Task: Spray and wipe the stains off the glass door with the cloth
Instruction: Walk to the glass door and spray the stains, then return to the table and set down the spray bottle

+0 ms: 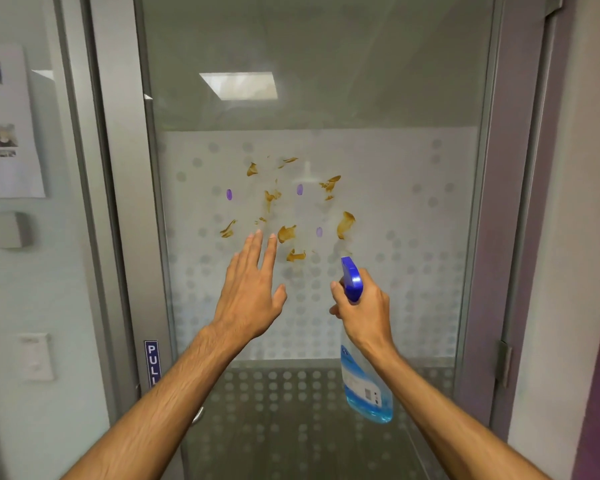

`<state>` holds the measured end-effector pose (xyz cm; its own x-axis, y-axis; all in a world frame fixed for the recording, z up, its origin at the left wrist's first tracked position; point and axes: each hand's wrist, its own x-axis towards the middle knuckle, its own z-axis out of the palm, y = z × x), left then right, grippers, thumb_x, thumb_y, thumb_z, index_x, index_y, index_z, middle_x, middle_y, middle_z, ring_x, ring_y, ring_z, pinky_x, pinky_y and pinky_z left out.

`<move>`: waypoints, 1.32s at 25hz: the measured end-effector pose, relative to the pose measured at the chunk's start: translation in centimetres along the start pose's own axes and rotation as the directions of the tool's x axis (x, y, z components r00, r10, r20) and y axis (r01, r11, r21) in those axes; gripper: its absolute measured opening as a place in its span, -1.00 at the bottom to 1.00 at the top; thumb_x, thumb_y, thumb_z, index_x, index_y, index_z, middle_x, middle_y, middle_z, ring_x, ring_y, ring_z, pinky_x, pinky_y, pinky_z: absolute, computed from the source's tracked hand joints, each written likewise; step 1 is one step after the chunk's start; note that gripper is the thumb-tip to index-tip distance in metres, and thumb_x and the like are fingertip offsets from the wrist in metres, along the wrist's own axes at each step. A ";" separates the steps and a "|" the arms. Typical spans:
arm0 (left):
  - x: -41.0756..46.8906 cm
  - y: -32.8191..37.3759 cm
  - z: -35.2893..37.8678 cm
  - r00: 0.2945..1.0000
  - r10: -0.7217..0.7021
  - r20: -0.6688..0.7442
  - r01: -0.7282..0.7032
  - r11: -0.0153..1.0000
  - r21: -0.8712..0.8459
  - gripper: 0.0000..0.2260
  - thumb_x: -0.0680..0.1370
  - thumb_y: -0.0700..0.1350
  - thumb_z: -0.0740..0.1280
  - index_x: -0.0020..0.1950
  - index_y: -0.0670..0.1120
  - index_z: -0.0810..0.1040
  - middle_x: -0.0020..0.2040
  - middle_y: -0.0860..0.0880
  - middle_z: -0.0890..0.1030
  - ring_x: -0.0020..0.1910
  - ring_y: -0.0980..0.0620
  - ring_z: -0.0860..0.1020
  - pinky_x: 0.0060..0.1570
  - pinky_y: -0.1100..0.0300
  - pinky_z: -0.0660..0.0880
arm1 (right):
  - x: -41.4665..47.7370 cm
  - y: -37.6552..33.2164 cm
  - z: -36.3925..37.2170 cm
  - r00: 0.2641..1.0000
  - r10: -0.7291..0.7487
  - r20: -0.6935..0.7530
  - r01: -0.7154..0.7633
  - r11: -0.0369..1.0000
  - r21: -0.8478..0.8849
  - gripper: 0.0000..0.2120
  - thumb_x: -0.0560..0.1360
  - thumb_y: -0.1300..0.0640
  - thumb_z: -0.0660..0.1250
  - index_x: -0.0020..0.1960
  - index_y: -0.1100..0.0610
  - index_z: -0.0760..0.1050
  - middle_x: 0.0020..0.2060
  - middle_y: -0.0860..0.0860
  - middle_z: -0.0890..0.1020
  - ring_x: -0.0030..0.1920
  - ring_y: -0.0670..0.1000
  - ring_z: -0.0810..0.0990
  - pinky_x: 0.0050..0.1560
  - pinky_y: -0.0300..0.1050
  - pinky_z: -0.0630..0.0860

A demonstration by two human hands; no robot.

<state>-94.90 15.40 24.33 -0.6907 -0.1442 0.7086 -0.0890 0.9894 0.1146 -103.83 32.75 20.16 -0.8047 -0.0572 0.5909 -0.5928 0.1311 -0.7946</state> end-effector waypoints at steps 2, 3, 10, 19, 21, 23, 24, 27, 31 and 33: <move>-1.3 -0.1 0.2 1.000 -0.016 0.010 0.016 1.000 0.005 -0.22 0.62 0.06 0.26 0.65 -0.03 -0.18 0.67 -0.09 -0.17 0.65 -0.06 -0.16 0.62 -0.07 0.02 | -1.2 0.1 0.3 0.999 0.016 0.040 -0.018 0.998 0.052 -0.89 0.61 0.09 0.41 0.01 0.10 0.50 -0.18 0.08 0.67 -0.26 0.04 0.72 -0.21 -0.13 0.71; -2.0 -0.3 0.2 1.000 -0.022 0.016 0.022 1.000 0.006 -0.22 0.62 0.06 0.26 0.65 -0.02 -0.18 0.67 -0.07 -0.18 0.65 -0.05 -0.16 0.62 -0.06 0.01 | -1.9 0.2 0.5 0.998 0.026 0.062 -0.030 0.997 0.077 -0.88 0.61 0.10 0.41 0.01 0.12 0.51 -0.18 0.10 0.67 -0.26 0.05 0.72 -0.21 -0.14 0.71; -9.7 -3.1 0.1 0.988 -0.093 0.124 0.091 0.996 0.016 -0.22 0.61 0.06 0.28 0.65 -0.02 -0.16 0.67 -0.06 -0.11 0.65 -0.02 -0.13 0.62 -0.07 0.00 | -7.6 0.3 3.3 0.967 0.113 0.228 -0.168 0.955 0.242 -0.89 0.60 0.15 0.43 0.02 0.18 0.54 -0.17 0.20 0.67 -0.25 0.12 0.70 -0.26 -0.22 0.68; -24.9 -8.0 -5.2 0.932 -0.334 0.140 0.327 0.942 0.071 -0.23 0.58 0.05 0.34 0.66 -0.03 -0.02 0.67 -0.08 0.01 0.65 -0.06 -0.04 0.60 -0.06 0.07 | -18.2 -2.6 9.1 0.874 0.060 0.483 -0.246 0.910 0.332 -0.87 0.58 0.17 0.45 -0.01 0.23 0.56 -0.21 0.22 0.65 -0.23 0.25 0.69 -0.18 0.02 0.73; -28.8 -9.1 -7.5 0.905 -0.407 0.125 0.395 0.912 0.106 -0.23 0.58 0.05 0.35 0.66 -0.03 -0.02 0.66 -0.08 0.04 0.65 -0.06 -0.04 0.60 -0.07 0.07 | -21.6 -4.1 10.7 0.835 0.041 0.549 -0.277 0.893 0.354 -0.88 0.58 0.18 0.45 0.00 0.22 0.57 -0.24 0.15 0.65 -0.27 0.20 0.69 -0.17 0.03 0.73; -33.1 -10.2 -10.0 0.867 -0.485 0.118 0.469 0.872 0.139 -0.23 0.58 0.04 0.35 0.65 -0.05 0.00 0.66 -0.09 0.06 0.65 -0.07 -0.03 0.60 -0.10 0.08 | -25.4 -5.5 12.1 0.795 0.023 0.606 -0.302 0.882 0.362 -0.90 0.58 0.19 0.45 0.01 0.22 0.57 -0.25 0.09 0.65 -0.31 0.13 0.70 -0.18 0.03 0.73; -35.4 -10.6 -11.4 0.846 -0.519 0.121 0.500 0.852 0.157 -0.25 0.58 0.05 0.34 0.65 -0.06 0.01 0.66 -0.09 0.08 0.65 -0.07 -0.03 0.60 -0.11 0.09 | -27.4 -6.2 12.8 0.776 0.014 0.631 -0.310 0.879 0.362 -0.90 0.58 0.20 0.45 0.01 0.22 0.56 -0.24 0.11 0.65 -0.32 0.13 0.70 -0.19 0.02 0.73; -42.9 -11.5 -16.4 0.782 -0.611 0.121 0.579 0.785 0.221 -0.32 0.59 0.10 0.29 0.63 -0.07 0.13 0.62 -0.10 0.20 0.63 -0.06 0.09 0.58 0.01 0.12 | -34.2 -9.0 15.0 0.711 -0.019 0.702 -0.346 0.861 0.374 -0.88 0.58 0.21 0.45 -0.01 0.25 0.55 -0.20 0.20 0.64 -0.29 0.23 0.69 -0.18 0.07 0.73; -52.9 -12.1 -23.8 0.670 -0.737 0.087 0.683 0.658 0.317 -0.45 0.61 0.09 0.29 0.55 -0.08 0.33 0.55 -0.10 0.35 0.56 -0.05 0.28 0.49 0.09 0.25 | -44.0 -13.8 17.5 0.597 -0.054 0.801 -0.428 0.822 0.375 -0.91 0.58 0.22 0.45 -0.01 0.22 0.56 -0.15 0.21 0.62 -0.30 0.20 0.66 -0.16 0.08 0.72; -57.7 -12.1 -27.5 0.603 -0.795 0.068 0.727 0.583 0.363 -0.44 0.59 0.18 0.19 0.53 -0.07 0.37 0.53 -0.11 0.38 0.54 -0.07 0.31 0.47 0.06 0.29 | -48.8 -16.6 18.5 0.523 -0.096 0.847 -0.464 0.802 0.377 -0.93 0.58 0.22 0.45 0.00 0.20 0.57 -0.15 0.20 0.62 -0.29 0.15 0.65 -0.15 0.08 0.71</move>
<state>-34.25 11.29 1.25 -0.3945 -0.8722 0.2892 -0.8144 0.4777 0.3295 -55.26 15.05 1.94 -0.3910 -0.8809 0.2668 -0.1143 -0.2412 -0.9637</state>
